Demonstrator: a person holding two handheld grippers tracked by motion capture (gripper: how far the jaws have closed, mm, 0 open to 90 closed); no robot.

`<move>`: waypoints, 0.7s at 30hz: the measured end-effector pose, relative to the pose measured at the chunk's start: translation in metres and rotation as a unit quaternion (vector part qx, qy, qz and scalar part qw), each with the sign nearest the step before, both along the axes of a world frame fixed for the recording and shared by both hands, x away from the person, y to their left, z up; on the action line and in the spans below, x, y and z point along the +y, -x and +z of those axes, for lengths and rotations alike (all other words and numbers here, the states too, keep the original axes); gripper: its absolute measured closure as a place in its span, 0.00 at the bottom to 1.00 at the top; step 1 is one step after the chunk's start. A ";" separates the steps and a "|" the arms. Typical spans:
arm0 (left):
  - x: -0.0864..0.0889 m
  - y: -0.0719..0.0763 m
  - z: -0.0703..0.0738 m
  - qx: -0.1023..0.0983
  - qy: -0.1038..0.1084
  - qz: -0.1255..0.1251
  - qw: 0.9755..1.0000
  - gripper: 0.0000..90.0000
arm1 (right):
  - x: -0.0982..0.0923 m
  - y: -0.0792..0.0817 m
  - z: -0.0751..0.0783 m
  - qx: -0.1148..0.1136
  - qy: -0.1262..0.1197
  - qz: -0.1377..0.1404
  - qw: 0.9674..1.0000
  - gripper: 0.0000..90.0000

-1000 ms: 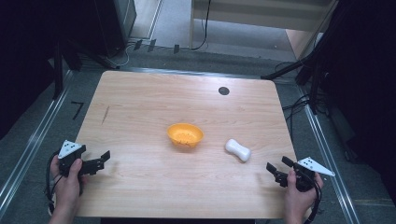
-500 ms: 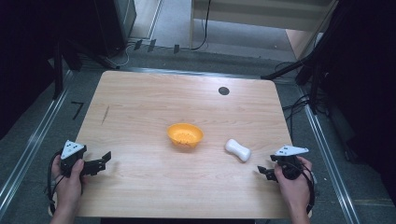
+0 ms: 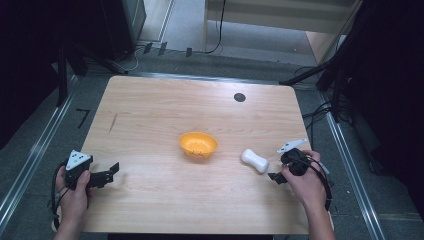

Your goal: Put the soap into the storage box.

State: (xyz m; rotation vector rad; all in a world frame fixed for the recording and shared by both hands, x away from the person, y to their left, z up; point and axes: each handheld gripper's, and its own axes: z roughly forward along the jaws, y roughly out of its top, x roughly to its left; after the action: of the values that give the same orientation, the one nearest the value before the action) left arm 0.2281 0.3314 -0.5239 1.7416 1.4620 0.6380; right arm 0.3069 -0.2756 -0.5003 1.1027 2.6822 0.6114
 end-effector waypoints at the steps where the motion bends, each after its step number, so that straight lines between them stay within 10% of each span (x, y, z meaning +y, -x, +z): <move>1: 0.000 0.000 0.000 0.000 0.000 0.000 1.000 0.00 | 0.000 0.000 0.000 0.000 0.000 0.000 1.000 0.15; 21: -0.001 0.000 0.000 0.001 -0.006 -0.004 1.000 0.00 | 0.052 -0.036 0.000 0.042 0.028 0.038 0.998 0.17</move>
State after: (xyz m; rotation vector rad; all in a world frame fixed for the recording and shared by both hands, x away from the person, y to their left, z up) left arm 0.2284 0.3304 -0.5239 1.7576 1.4538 0.6425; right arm 0.3433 -0.2231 -0.5004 1.0389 2.8062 0.5087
